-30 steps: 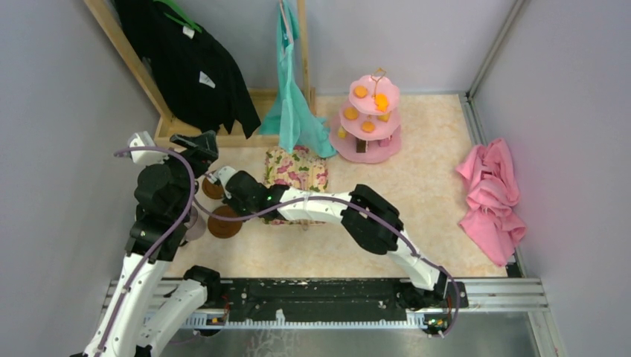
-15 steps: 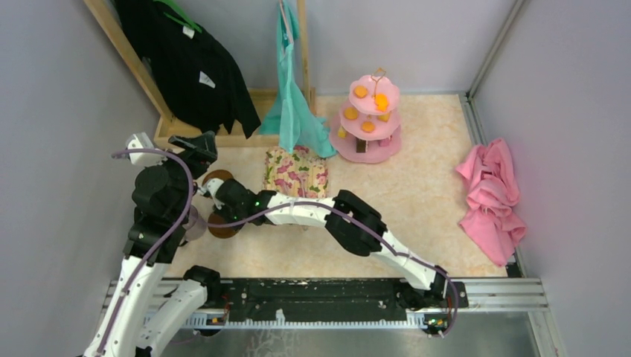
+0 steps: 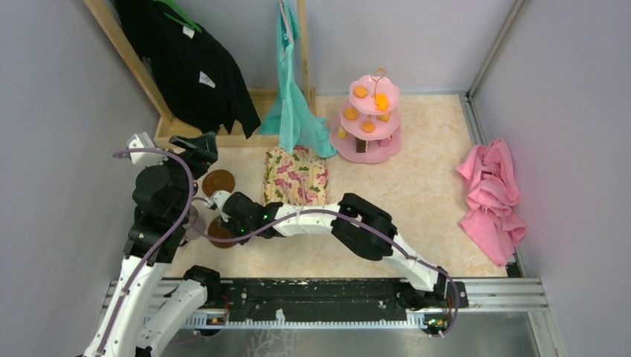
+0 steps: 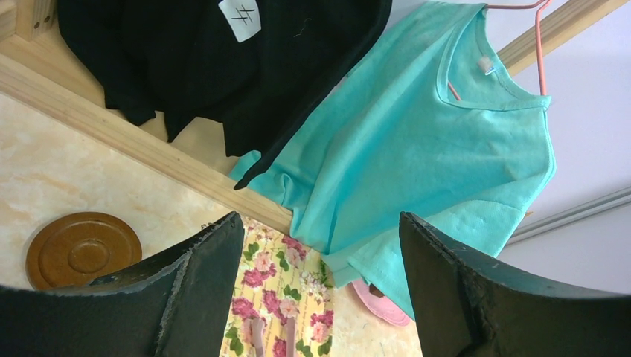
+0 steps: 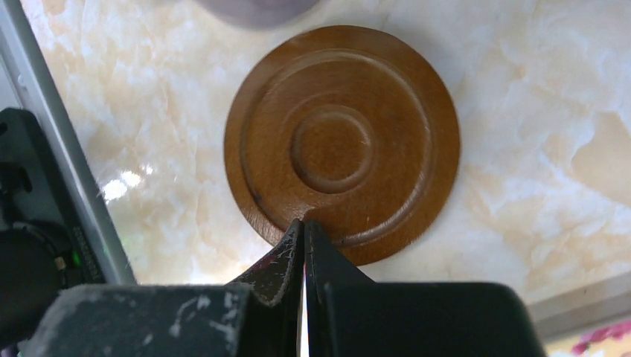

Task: Serve the afternoon tea
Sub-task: Move the coaster to the center of the board.

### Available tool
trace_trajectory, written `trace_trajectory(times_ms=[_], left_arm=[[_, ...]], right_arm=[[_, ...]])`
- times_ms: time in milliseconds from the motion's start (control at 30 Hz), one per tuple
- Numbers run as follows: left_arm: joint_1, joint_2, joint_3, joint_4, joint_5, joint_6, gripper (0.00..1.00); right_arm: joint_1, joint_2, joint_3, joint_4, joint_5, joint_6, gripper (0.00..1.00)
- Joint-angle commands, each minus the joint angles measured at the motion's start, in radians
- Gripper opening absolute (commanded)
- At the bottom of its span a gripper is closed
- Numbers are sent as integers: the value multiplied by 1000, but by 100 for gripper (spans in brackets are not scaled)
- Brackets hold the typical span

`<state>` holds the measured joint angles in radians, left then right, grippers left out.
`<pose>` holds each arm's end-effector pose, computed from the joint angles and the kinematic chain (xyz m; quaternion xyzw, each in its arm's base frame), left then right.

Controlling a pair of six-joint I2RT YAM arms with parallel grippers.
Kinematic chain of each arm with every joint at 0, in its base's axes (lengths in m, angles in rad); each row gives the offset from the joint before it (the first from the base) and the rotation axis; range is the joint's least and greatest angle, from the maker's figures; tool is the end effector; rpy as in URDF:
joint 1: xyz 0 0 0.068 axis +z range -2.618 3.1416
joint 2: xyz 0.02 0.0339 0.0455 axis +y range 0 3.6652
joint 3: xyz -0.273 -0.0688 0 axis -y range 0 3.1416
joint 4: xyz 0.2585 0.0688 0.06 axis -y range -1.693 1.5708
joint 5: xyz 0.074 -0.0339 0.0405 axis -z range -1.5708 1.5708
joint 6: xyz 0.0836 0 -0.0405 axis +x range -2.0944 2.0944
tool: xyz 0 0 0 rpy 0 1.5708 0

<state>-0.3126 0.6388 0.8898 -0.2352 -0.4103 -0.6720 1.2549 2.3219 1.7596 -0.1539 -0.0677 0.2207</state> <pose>0.1882 -0.0258 0.4010 -0.2656 0.6498 -0.2038 0.6824 0.1735 0.5490 0.1227 -0.4618 0.7837 0.3014 0.2857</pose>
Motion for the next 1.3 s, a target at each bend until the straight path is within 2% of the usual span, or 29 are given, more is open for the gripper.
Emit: trace_trajectory(times_ms=[0, 267, 633, 867, 1100, 1267], left_arm=[[-4, 2, 37, -8, 10, 11, 82], [-3, 1, 40, -13, 10, 13, 82], [-3, -2, 30, -23, 13, 17, 82], [-3, -5, 22, -20, 20, 18, 82], [-3, -4, -10, -10, 32, 14, 82], [-3, 1, -44, 4, 44, 10, 82]], right_arm=[[41, -60, -133, -63, 28, 32, 0], [61, -165, -316, -29, 86, 84, 0], [57, -292, -540, -41, 239, 186, 0], [37, -389, -707, -2, 274, 260, 0], [-2, -502, -861, 16, 314, 340, 0], [-74, -596, -972, 23, 331, 402, 0]])
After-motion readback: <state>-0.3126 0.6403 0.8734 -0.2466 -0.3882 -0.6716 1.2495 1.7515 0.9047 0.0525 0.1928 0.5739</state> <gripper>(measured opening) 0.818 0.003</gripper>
